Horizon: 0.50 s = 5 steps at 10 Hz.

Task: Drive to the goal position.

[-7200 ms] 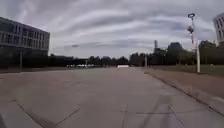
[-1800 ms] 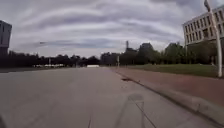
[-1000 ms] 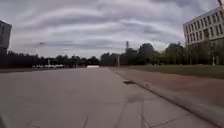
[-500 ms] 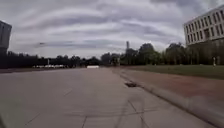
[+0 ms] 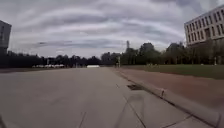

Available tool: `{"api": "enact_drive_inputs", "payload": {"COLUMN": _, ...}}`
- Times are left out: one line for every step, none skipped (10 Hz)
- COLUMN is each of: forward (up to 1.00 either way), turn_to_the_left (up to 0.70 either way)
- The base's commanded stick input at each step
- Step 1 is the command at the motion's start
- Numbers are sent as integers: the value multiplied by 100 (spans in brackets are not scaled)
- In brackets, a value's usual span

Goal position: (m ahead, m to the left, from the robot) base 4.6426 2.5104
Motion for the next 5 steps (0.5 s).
{"api": "enact_drive_inputs", "payload": {"forward": 85, "turn_to_the_left": 0}}
{"api": "enact_drive_inputs", "payload": {"forward": 85, "turn_to_the_left": 0}}
{"api": "enact_drive_inputs", "payload": {"forward": 85, "turn_to_the_left": 0}}
{"api": "enact_drive_inputs", "payload": {"forward": 85, "turn_to_the_left": 0}}
{"api": "enact_drive_inputs", "payload": {"forward": 85, "turn_to_the_left": 0}}
